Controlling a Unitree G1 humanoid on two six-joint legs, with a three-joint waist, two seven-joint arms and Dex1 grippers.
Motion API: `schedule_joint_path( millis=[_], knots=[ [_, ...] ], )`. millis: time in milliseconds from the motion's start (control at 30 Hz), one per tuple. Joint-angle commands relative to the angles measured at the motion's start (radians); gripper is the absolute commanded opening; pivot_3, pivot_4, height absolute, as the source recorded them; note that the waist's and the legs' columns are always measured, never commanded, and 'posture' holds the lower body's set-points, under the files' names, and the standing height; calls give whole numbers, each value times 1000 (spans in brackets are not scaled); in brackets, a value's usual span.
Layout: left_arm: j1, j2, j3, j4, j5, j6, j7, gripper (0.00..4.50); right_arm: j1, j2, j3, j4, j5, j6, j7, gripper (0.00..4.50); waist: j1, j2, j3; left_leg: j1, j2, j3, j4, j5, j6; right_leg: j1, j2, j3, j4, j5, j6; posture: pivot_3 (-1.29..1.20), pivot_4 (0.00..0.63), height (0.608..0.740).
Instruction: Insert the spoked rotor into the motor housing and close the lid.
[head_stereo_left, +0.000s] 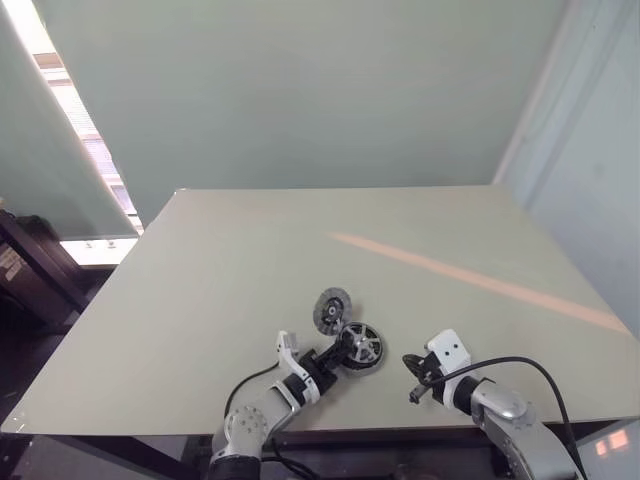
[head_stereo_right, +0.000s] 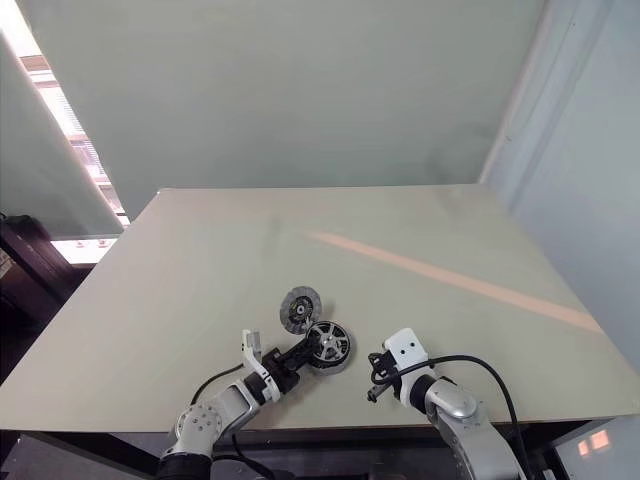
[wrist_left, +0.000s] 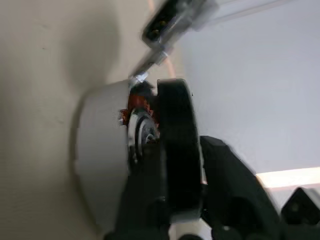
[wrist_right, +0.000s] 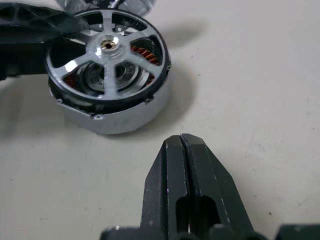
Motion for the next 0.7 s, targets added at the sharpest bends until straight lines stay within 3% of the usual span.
schedule_joint_path(
  millis=[33,233,700],
  knots=[
    [1,7,-1,-26,25,-6,14,2326,-14,6,-9,-32,7,-18,-2,0,0,0,0,1,0,0,0,0,0,1,0,0,0,0,0,0,0,740],
    [12,15,3,-88,28,12,50,4384,-19,17,-2,-18,4,-23,0,0,0,0,0,1,0,0,2,0,0,2,0,0,0,0,0,0,0,740],
    [27,127,-5,-443,-22,82,109,4481,-38,34,9,30,4,-50,12,0,-2,-1,1,-2,0,0,0,0,0,-2,-1,1,0,1,2,0,0,740]
  ],
)
